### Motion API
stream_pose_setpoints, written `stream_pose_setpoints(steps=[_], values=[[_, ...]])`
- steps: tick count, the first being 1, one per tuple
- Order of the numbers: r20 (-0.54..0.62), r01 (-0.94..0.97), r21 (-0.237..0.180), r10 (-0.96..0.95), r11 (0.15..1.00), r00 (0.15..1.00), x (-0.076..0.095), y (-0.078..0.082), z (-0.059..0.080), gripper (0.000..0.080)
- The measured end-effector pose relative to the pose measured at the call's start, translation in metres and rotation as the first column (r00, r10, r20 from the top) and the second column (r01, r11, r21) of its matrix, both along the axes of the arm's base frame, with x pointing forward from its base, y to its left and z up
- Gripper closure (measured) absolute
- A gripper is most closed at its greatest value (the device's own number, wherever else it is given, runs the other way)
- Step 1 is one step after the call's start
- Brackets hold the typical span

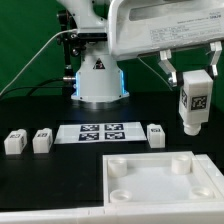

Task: Assemble one leg

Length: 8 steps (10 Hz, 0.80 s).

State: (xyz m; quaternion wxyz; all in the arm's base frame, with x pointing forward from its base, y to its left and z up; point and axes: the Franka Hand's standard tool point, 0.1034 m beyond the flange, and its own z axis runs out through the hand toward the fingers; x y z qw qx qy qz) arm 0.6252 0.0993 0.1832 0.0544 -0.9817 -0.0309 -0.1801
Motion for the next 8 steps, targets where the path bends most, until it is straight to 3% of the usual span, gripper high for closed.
stream_pose_setpoints(steps=[4, 5, 6, 8], values=[[0.010, 0.003, 0.004, -0.003, 1.000, 1.000, -0.002, 0.005, -0.004, 0.0506], [0.096, 0.041, 0.035, -0.044, 0.999, 0.994, -0.009, 0.019, -0.013, 0.0506], [0.091, 0.027, 0.035, -0.030, 0.999, 0.995, -0.019, 0.028, -0.028, 0.0506], [0.118, 0.030, 0.043, -0.035, 0.999, 0.992, -0.010, 0.030, -0.036, 0.0506]])
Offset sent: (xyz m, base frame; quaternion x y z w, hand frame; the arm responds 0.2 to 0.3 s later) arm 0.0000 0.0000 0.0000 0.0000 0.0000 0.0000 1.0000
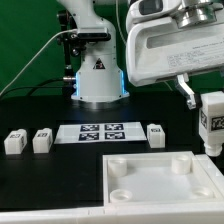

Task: Assemble one leg

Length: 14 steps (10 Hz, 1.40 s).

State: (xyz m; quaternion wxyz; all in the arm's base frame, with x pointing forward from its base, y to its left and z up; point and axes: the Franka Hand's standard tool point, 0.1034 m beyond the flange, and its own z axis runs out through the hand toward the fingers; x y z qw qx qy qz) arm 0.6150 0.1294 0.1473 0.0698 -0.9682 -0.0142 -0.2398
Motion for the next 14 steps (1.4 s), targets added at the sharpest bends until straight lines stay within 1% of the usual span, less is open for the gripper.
stream_pose_setpoints(steps=[1, 6, 9, 10, 11, 12, 14], values=[[-0.003, 0.001, -0.003, -0.001, 1.000, 1.000, 0.002, -0.001, -0.004, 0.0506], [0.000, 0.006, -0.025, -0.006, 1.000, 1.000, 0.010, -0.008, -0.014, 0.0506], [0.000, -0.002, -0.029, 0.002, 1.000, 1.000, 0.009, -0.008, -0.014, 0.0506], [0.033, 0.005, -0.020, -0.004, 1.000, 0.999, 0.011, -0.005, -0.013, 0.0506], [0.101, -0.001, -0.020, 0.003, 1.000, 0.995, 0.010, 0.002, -0.019, 0.0506], [0.134, -0.005, -0.039, 0.010, 0.999, 0.991, 0.011, -0.001, -0.027, 0.0506], [0.135, 0.001, -0.052, 0.006, 0.999, 0.991, 0.011, -0.006, -0.032, 0.0506]])
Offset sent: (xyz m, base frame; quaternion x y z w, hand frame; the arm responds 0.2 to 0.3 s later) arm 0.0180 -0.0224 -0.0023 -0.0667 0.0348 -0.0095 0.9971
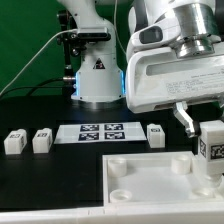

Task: Assemble one leg

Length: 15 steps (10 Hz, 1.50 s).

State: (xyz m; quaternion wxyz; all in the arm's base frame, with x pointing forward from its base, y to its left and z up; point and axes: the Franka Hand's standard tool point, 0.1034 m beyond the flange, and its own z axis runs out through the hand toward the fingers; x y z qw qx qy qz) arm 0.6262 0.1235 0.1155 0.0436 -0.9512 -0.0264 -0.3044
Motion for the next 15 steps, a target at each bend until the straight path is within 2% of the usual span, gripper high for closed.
stream_pose_setpoints(steps=[3, 7, 10, 15], values=[[-0.005, -0.007, -0.012, 0.007, 1.000, 1.000, -0.001, -0.004, -0.002, 0.0506], [-0.017, -0.013, -0.021, 0.013, 1.000, 1.000, -0.004, -0.006, -0.013, 0.0506], [-0.017, -0.019, -0.027, 0.019, 0.999, 1.000, -0.004, -0.007, -0.014, 0.0506], [-0.036, -0.026, -0.035, 0.024, 0.999, 0.999, -0.013, -0.009, -0.023, 0.0506]])
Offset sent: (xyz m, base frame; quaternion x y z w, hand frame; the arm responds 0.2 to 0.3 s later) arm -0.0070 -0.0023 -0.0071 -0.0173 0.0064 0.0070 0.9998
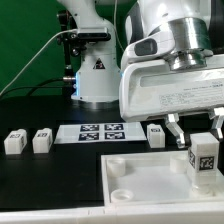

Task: Assemble one leg

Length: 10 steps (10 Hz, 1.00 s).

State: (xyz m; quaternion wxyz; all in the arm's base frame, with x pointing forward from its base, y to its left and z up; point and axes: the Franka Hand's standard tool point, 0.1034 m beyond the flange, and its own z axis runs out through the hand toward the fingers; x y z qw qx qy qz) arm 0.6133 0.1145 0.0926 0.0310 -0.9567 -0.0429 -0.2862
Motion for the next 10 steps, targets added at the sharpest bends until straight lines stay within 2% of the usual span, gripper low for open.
stream_pose_setpoints(steps=[2, 6, 8, 9, 10], values=[[0.009, 0.002, 0.000, -0.002, 1.000, 1.000, -0.0015, 0.0030, -0.0070, 0.0506], [0.025, 0.066, 0.020, -0.067, 0.998, 0.997, -0.0014, 0.0038, -0.0072, 0.0506], [0.020, 0.065, 0.017, -0.065, 0.998, 0.998, -0.0019, 0.0032, -0.0083, 0.0506], [0.020, 0.065, 0.017, -0.065, 0.998, 0.998, -0.0020, 0.0031, -0.0084, 0.0329], [0.020, 0.065, 0.016, -0.065, 0.998, 0.998, -0.0020, 0.0031, -0.0084, 0.0212]])
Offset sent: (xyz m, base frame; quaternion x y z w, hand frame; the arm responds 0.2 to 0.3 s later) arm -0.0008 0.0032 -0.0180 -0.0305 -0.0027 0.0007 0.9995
